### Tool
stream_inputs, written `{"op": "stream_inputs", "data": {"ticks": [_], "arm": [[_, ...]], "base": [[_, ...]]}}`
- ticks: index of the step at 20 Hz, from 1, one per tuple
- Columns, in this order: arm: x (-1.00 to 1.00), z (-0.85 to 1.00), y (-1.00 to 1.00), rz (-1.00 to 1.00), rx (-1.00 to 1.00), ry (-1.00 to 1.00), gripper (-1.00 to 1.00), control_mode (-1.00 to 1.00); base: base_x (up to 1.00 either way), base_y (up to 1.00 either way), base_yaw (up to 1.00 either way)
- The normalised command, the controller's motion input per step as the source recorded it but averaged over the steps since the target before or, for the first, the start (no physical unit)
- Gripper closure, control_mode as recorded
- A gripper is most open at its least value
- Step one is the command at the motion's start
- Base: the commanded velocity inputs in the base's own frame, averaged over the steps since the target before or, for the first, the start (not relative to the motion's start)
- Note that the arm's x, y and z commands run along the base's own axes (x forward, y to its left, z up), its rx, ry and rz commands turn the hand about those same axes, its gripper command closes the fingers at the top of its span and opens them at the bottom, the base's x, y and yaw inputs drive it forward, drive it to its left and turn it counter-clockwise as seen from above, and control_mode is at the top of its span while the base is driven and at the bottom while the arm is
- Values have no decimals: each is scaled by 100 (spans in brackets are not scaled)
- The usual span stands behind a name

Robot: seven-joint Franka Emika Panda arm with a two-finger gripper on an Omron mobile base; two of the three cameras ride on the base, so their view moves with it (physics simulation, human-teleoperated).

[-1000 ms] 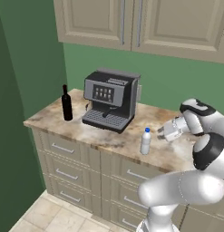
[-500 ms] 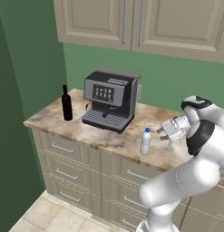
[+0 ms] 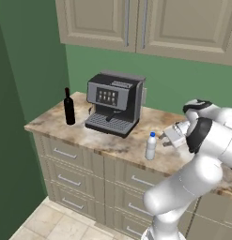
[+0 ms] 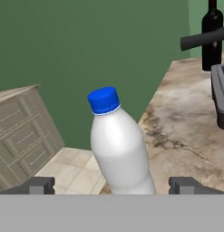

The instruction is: Place the drinks on the dining counter in a tight cluster.

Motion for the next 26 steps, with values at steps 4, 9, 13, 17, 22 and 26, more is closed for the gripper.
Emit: {"op": "stream_inputs", "data": {"ticks": [4,9,13,17,22,26], "arm": [[11,-12,21,0,0,0,-100,-100],[7,-5,21,0,0,0,-100,-100],[0,0,25,1,0,2,-100,-100],[0,-1,23,3,0,2,-100,-100],[0,-1,12,3,0,1,-100,-100],[0,0,0,0,0,0,100,-100]], "base": [[0,0,0],[0,0,0],[0,0,0],[0,0,0],[0,0,0],[0,0,0]]}}
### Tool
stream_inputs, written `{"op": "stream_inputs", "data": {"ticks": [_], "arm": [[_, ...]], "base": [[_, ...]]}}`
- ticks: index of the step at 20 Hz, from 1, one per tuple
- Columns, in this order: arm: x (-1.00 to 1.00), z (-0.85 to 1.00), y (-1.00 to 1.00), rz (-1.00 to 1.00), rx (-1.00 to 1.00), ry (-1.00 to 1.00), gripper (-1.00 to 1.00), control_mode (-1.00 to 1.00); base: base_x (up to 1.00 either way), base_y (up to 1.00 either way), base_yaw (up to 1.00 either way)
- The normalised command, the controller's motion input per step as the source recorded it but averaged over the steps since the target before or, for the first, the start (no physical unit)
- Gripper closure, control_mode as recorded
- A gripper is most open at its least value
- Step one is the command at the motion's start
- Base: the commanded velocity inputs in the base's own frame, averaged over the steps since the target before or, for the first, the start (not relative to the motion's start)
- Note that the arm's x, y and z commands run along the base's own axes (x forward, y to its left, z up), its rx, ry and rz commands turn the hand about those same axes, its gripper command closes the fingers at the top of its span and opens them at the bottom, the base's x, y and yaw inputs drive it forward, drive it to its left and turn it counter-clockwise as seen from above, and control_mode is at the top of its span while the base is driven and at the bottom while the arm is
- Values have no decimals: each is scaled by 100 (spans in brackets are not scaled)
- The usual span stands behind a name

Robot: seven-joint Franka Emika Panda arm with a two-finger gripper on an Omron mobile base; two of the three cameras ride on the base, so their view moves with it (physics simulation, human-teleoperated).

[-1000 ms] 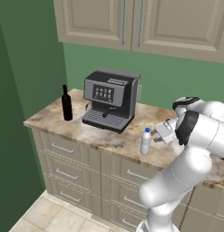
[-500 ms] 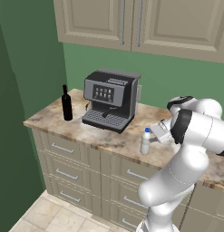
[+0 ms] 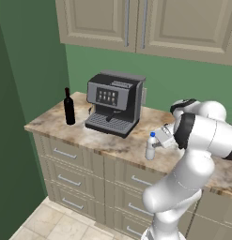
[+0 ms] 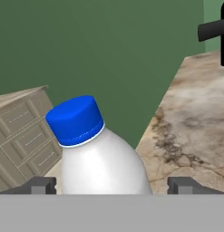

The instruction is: Place the drinks on the dining counter in a tight cluster.

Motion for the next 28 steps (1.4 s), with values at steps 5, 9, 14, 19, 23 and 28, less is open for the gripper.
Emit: {"op": "stream_inputs", "data": {"ticks": [5,9,14,19,23,28], "arm": [[0,0,0,0,0,0,100,-100],[-4,0,0,0,0,0,100,-100],[-55,39,0,-4,0,-7,100,-100],[-57,53,0,-7,0,0,100,-100],[-41,69,0,-6,-2,8,100,-100],[-30,82,1,-2,-7,14,100,-100]], "base": [[0,0,0],[0,0,0],[0,0,0],[0,0,0],[0,0,0],[0,0,0]]}}
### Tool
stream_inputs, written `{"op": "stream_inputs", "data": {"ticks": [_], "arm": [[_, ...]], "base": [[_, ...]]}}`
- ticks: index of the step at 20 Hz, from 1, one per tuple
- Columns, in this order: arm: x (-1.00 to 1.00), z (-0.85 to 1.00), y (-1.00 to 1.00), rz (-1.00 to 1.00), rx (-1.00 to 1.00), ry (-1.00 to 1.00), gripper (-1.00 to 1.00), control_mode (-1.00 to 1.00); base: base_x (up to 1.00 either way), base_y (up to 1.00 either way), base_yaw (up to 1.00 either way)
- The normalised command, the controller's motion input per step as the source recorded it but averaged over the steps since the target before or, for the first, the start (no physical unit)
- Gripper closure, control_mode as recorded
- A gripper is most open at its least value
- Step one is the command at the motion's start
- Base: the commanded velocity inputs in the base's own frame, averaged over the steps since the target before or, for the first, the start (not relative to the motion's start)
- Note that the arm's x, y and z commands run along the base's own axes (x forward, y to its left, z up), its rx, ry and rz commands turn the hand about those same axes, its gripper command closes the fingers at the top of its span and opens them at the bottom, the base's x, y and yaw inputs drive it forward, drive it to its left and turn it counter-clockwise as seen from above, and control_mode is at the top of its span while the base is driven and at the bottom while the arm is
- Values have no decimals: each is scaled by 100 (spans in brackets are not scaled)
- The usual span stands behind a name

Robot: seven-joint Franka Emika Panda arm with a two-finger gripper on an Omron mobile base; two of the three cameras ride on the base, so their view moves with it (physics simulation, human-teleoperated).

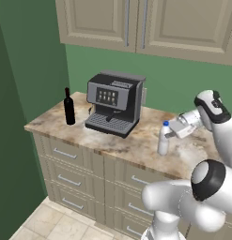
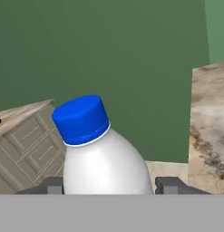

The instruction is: Place the drinks on the dining counter in a tight cluster.

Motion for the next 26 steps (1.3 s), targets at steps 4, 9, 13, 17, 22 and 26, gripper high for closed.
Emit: {"op": "stream_inputs", "data": {"ticks": [4,9,13,17,22,26], "arm": [[-51,67,8,-4,-7,6,100,-100],[-90,62,15,-1,-3,-7,100,-100],[-68,57,24,0,-3,-24,100,-100],[-32,12,18,0,0,-19,100,-100],[0,0,0,0,0,0,100,-100],[0,0,0,0,0,0,100,-100]], "base": [[0,0,0],[0,0,0],[0,0,0],[0,0,0],[0,0,0],[0,0,0]]}}
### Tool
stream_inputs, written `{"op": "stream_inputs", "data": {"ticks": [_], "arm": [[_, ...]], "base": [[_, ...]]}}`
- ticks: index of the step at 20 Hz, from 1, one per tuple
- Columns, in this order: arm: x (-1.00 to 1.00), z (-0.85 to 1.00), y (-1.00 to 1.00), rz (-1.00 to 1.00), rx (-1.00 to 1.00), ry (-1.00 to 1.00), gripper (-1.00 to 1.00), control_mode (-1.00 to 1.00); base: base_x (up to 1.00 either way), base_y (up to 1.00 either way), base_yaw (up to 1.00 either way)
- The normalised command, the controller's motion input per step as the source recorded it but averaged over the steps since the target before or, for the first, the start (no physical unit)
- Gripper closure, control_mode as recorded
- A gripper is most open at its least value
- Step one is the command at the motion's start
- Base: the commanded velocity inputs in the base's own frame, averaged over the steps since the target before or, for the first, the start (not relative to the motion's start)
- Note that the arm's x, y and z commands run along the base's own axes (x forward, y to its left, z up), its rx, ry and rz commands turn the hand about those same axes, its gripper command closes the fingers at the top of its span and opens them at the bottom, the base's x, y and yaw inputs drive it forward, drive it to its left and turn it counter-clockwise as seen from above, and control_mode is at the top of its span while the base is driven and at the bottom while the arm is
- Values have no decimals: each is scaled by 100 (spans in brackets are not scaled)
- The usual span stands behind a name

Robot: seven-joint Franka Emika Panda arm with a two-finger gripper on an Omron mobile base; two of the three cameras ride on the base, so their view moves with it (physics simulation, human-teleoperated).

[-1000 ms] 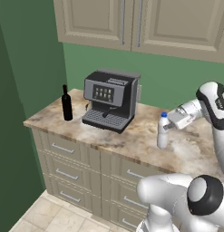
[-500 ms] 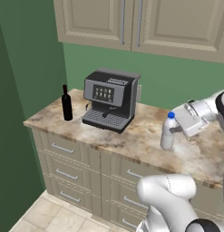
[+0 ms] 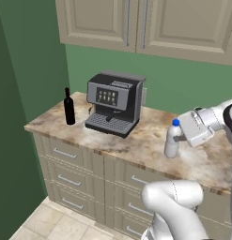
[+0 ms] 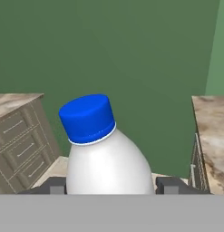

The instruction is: Place the drinks on the dining counter in a tight cluster.

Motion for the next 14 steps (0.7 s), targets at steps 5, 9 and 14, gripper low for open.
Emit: {"op": "stream_inputs", "data": {"ticks": [5,9,14], "arm": [[0,0,0,0,0,0,100,100],[0,0,0,0,0,0,100,100],[0,0,0,0,0,0,100,100]], "base": [[-52,0,-4],[-100,-2,-16],[-100,-19,-31]]}}
